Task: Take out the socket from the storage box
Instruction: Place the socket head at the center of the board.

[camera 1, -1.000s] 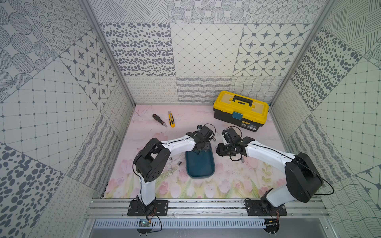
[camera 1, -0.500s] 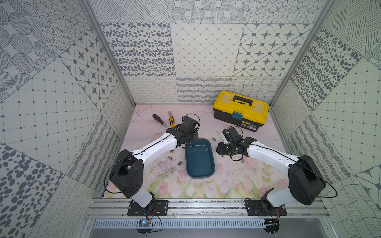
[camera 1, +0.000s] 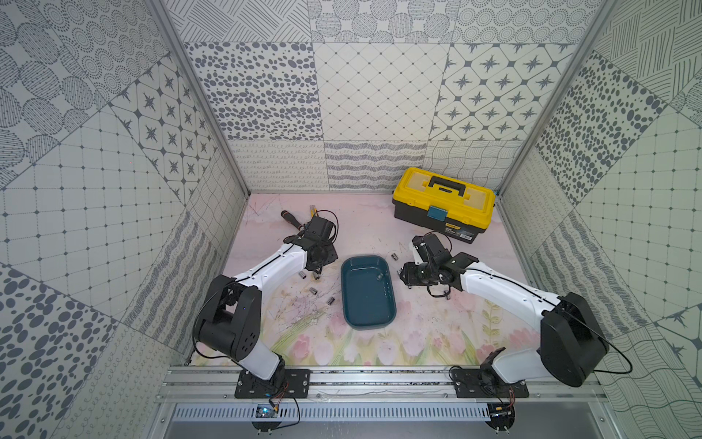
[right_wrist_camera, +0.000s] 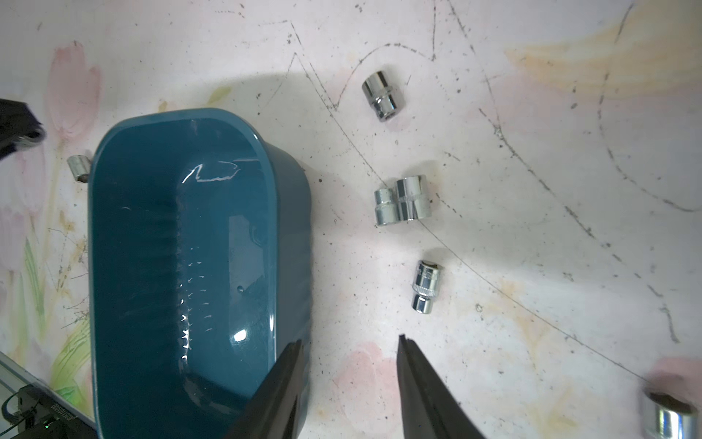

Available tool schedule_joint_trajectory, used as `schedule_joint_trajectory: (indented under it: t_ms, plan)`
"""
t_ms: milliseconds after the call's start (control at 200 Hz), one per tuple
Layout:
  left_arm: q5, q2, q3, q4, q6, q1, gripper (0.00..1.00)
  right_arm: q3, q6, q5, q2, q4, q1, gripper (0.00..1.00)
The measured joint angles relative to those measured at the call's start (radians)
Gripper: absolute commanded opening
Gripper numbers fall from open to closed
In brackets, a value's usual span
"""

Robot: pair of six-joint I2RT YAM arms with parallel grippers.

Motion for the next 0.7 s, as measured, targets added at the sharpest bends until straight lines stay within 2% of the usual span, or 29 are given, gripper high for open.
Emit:
schedule_joint_trajectory:
  t_ms: [555,700]
  plan:
    - [0.027,0.126,-0.063,0.039,-0.023,0.014,0.22,0.000,-0.018,0.011,-0.033,-0.011,0.000,0.46]
    - [0.032,0.135,-0.064,0.056,-0.024,0.014,0.26,0.000,-0.018,0.011,-0.033,-0.011,0.000,0.46]
